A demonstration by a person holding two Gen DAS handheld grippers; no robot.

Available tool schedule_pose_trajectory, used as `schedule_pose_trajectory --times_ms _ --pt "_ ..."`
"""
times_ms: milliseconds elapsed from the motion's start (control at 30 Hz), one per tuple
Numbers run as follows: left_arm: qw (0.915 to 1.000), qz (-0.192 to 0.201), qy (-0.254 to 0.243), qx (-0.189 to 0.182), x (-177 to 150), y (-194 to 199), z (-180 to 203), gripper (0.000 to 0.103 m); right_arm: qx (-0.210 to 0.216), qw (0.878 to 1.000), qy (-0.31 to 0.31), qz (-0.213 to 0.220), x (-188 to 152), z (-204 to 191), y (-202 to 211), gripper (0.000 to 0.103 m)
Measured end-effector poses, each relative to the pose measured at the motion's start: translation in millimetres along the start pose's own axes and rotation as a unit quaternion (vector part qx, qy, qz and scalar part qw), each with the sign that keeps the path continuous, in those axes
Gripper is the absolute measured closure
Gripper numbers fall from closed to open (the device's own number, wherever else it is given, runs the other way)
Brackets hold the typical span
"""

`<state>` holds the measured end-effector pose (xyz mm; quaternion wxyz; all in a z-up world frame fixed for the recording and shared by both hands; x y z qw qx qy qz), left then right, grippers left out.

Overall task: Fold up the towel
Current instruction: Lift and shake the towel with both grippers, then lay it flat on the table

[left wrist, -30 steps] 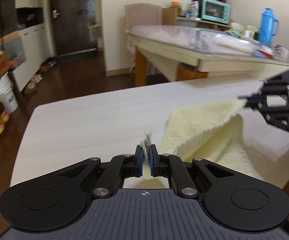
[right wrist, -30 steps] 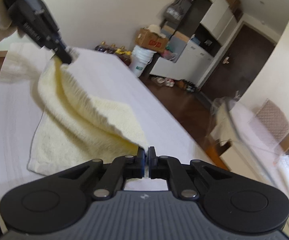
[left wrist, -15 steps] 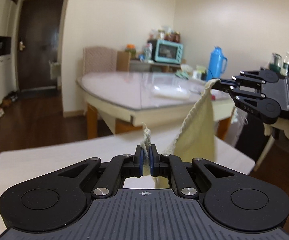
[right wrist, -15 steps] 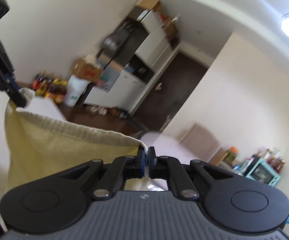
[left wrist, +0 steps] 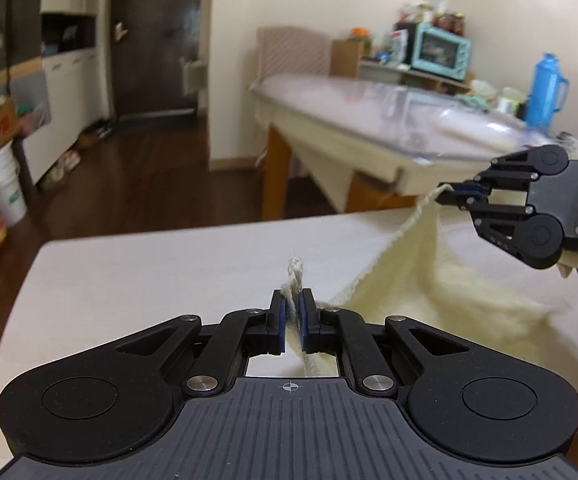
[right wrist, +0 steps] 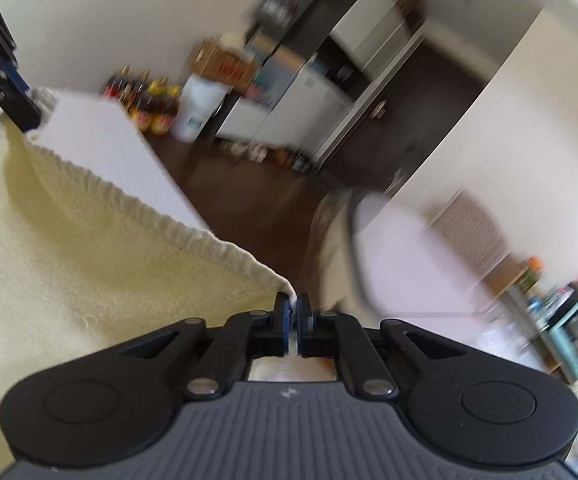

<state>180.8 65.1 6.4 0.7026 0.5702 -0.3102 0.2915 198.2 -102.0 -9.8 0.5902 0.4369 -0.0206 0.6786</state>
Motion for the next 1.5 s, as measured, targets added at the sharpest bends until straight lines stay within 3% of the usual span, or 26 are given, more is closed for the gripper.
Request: schedule_pose_trajectory --times_ms 100,233,367,633,867,1133,1267,1367,1467,1500 --pt "0.9995 -0.012 0.014 0.027 -3 -18 -15 0.095 0.024 0.999 -0.004 -0.021 -3 -5 -28 0.076" --pt "0.9984 -0.025 0.02 0.045 -11 -27 -31 0.087 0.031 0.999 -0.033 -0.019 -11 2 -20 0.074" --pt "0.9985 -0.034 0.011 0.042 -18 -21 -33 0.065 0.041 0.996 -0.074 -0.017 -33 11 18 0.07" --pt "0.9969 -0.057 -0.032 -0.043 -37 16 -3 0.067 0.054 0.991 -0.119 -0.016 -84 13 117 0.07" --pt "0.9862 -0.088 -0.081 -0.115 -60 39 33 0.074 0.05 0.997 -0.014 -0.061 -108 -23 168 0.07" --pt "0.9698 -0.112 -0.128 -0.175 -81 37 67 0.074 0.053 0.994 0.044 -0.085 -115 -46 159 0.071" --pt "0.9631 -0.121 -0.157 -0.182 -90 36 81 0.062 0.057 0.993 0.057 -0.09 -117 -49 154 0.07" --pt "0.9581 -0.129 -0.181 -0.181 -97 33 88 0.062 0.058 0.992 0.06 -0.09 -119 -51 149 0.07" --pt "0.9551 -0.129 -0.205 -0.17 -103 34 92 0.067 0.057 0.993 0.056 -0.09 -120 -51 149 0.07" --pt "0.9543 -0.128 -0.215 -0.163 -106 36 93 0.076 0.054 0.993 0.054 -0.089 -120 -50 150 0.07"
Point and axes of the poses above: each gripper's, at about its wrist camera, not at the fingertips, and y roughly against the way its jaws point, z to its right, x to its top, the point moved 3 cm from there along -y, roughly the way its jaws point, and after that the axes turned 7 degrees about y, right-handed, at the moved point
